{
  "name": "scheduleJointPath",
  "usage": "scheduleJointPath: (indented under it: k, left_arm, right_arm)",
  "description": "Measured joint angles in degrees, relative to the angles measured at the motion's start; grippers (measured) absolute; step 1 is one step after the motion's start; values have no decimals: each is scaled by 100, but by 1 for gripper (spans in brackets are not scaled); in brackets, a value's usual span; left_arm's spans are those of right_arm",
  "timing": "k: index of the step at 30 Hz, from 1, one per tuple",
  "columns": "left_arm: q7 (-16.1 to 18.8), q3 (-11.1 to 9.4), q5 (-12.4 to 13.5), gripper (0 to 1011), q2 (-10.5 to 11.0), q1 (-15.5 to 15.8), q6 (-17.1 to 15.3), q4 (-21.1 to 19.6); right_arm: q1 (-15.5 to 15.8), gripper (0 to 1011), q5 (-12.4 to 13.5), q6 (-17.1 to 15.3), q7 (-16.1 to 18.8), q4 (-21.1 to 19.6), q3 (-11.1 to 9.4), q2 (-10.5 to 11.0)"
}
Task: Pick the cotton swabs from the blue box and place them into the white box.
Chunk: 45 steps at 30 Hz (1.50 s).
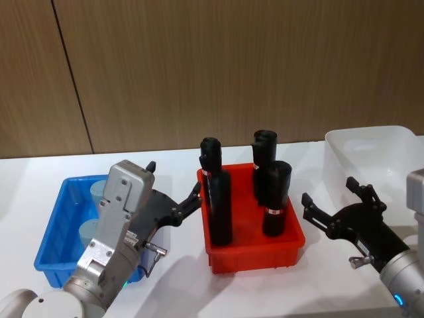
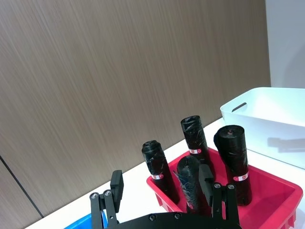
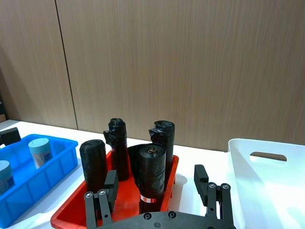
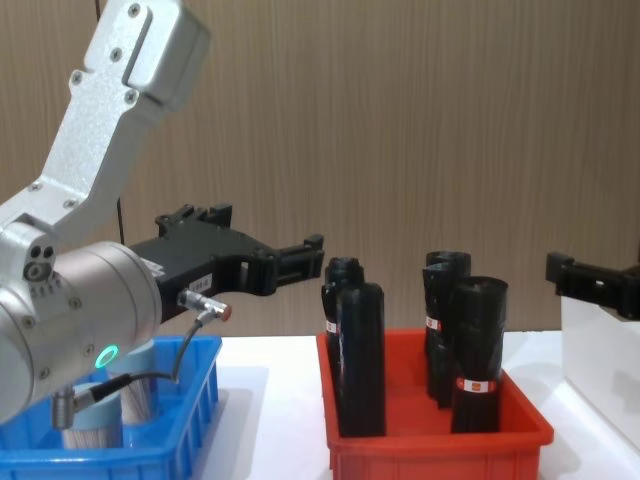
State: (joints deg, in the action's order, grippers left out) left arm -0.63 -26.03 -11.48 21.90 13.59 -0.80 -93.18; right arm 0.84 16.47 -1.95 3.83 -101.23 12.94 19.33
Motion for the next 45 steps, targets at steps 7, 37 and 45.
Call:
scheduleJointPath:
  k: [7,37,45]
  left_arm:
    - [0,0,0,1003,0,0,0,0]
    - [103,101,-130,1003,-49,72,-174,86]
    - [248,214,-498,1003,-70,98,-353,184]
  right_arm:
    - [0,1001,0,0,0,0,0,0]
    - [0,1002,0,0,0,0,0,0]
    - [0,1001,0,0,0,0,0,0]
